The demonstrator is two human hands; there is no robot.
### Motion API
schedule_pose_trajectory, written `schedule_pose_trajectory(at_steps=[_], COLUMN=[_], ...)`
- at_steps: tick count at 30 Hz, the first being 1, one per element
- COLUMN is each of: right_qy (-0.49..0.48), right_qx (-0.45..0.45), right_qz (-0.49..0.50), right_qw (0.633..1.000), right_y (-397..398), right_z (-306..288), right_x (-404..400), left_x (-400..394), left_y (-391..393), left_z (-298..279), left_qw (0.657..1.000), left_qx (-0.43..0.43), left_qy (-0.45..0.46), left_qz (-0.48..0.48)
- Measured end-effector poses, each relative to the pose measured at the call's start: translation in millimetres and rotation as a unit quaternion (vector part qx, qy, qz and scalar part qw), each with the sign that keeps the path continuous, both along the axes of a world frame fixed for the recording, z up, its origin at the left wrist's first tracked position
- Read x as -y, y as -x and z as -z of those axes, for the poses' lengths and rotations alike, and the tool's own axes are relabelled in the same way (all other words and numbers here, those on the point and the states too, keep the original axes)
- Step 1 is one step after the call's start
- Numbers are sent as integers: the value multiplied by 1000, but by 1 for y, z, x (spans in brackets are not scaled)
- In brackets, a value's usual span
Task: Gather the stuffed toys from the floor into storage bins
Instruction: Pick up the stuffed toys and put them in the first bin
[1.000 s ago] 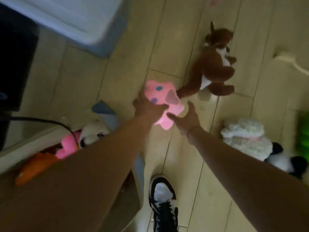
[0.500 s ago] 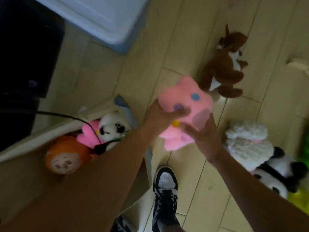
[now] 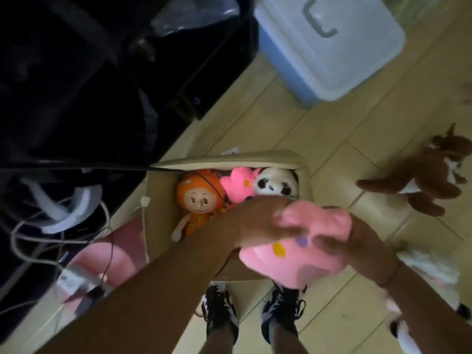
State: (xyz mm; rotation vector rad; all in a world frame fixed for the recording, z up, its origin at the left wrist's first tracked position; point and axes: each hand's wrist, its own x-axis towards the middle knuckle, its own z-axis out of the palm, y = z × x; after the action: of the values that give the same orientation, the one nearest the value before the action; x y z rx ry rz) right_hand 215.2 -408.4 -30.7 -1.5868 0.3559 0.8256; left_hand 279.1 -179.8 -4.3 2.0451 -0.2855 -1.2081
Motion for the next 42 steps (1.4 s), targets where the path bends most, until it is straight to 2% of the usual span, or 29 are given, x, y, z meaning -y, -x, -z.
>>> schedule_pose_trajectory(at_steps=[2,3,5,7,9,12,14,16,18,20,22,23,25,26,28,29,30,32,35,38,40,42], right_qy=[5,21,78,127,123,138,120,117,121,120,173,238,369,403,445,437,429,433,432,417,379,338], right_qx=[4,8,14,30,40,32,4,-34,-98,-167,-178,-144,-24,51,216,277,299,222,81,53,5,-17], right_qz=[40,59,96,94,100,118,115,127,143,182,231,225,175,127,-50,-164,-289,-476,-532,-581,-600,-577], right_qw=[999,998,992,987,987,983,986,984,977,962,941,934,913,905,868,840,802,733,724,697,705,743], right_y=[-15,-20,-26,-35,-43,-48,-43,-43,-46,-47,-48,-49,-44,-39,-28,-20,-15,-14,-24,-36,-47,-54], right_z=[-1,2,6,5,3,29,58,70,80,94,110,112,104,95,91,89,89,103,131,146,142,129], right_x=[-15,-21,-30,-50,-72,-96,-109,-137,-173,-196,-210,-215,-217,-220,-232,-236,-239,-241,-230,-220,-219,-220], left_x=[-24,-39,-68,-106,-137,-177,-198,-210,-214,-214,-217,-217,-213,-213,-211,-211,-211,-210,-210,-209,-209,-209], left_y=[-21,-29,-36,-23,4,52,79,97,99,88,70,62,52,48,45,49,52,56,62,69,75,84], left_z=[12,19,36,46,51,44,35,31,28,28,30,32,39,40,52,53,54,55,57,56,47,30], left_qw=[991,982,960,925,905,891,888,907,938,942,939,938,935,929,920,915,912,908,906,902,901,899], left_qx=[120,150,130,72,40,34,61,121,181,241,248,236,211,201,179,171,161,151,155,140,137,133], left_qy=[-54,-100,-246,-371,-420,-449,-451,-400,-297,-228,-227,-242,-282,-309,-345,-360,-371,-385,-388,-401,-405,-403], left_qz=[-39,-54,-18,34,56,64,71,56,6,-44,-69,-72,-46,-12,45,62,65,59,67,75,71,107])
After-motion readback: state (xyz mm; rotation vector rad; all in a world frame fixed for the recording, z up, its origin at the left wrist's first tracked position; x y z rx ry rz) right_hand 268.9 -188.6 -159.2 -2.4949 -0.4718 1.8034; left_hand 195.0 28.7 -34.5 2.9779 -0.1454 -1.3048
